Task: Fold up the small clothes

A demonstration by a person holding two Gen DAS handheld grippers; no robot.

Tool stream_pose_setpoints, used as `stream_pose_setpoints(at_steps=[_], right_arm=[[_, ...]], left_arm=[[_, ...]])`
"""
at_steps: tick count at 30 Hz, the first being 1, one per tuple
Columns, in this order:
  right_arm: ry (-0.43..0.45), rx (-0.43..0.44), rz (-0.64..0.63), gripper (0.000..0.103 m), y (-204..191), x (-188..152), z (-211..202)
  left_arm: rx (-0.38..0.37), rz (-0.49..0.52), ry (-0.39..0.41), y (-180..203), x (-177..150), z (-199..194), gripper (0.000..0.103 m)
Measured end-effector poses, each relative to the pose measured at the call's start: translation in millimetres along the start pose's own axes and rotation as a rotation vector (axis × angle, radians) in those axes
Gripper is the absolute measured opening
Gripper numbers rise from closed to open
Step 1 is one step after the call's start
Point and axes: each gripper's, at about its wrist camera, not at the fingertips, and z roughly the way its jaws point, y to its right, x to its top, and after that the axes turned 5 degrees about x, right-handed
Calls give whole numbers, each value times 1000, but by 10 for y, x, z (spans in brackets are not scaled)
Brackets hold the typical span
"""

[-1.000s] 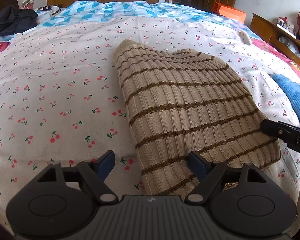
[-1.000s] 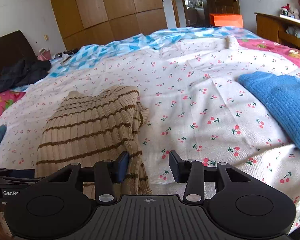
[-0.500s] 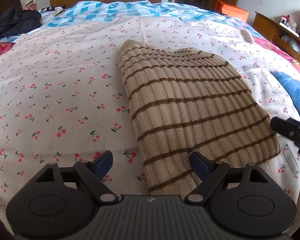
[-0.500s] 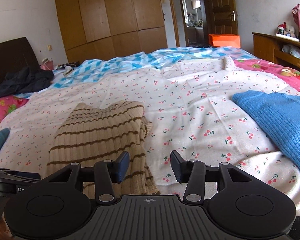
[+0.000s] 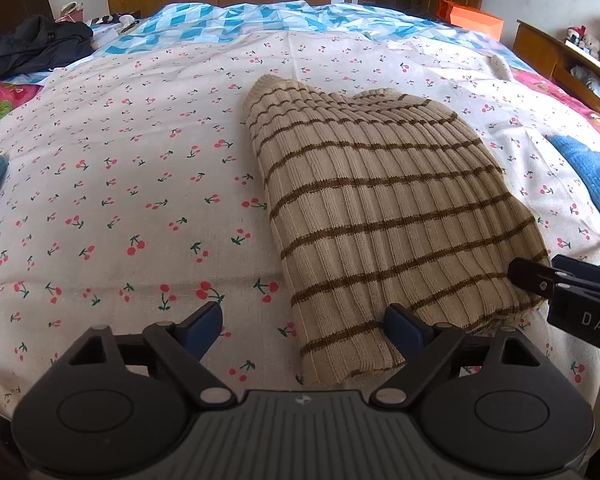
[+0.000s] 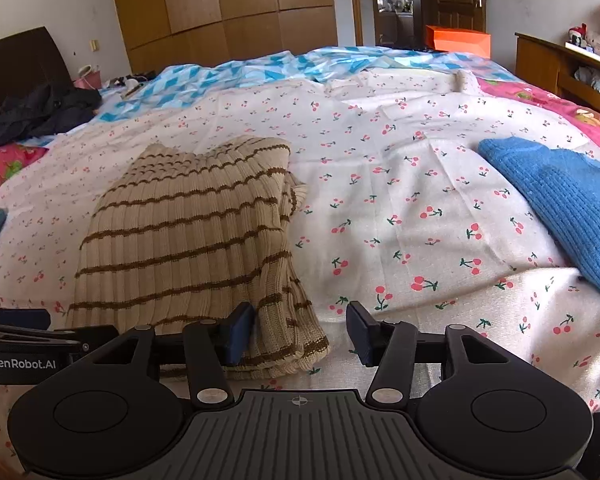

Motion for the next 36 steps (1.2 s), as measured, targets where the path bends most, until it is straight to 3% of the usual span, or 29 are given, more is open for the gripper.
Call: stream_pose_setpoints(at_steps=[8, 10, 13, 21, 36], right_arm=[[62, 15, 4, 56, -70, -1, -221], [91, 7, -28, 64, -129, -11, -293], [108, 20, -60, 66, -207, -38, -363], [68, 59, -82, 69, -296, -79, -351], [24, 62, -42, 71, -257, -100, -309]], left_arm=[[-1, -1, -11, 26, -62, -70, 97], [1, 2, -12, 38, -81, -86, 97], [5, 9, -17, 58, -106, -112, 97], [45, 47, -24, 122, -156, -182, 98], [2, 16, -56, 97, -185, -177, 98]])
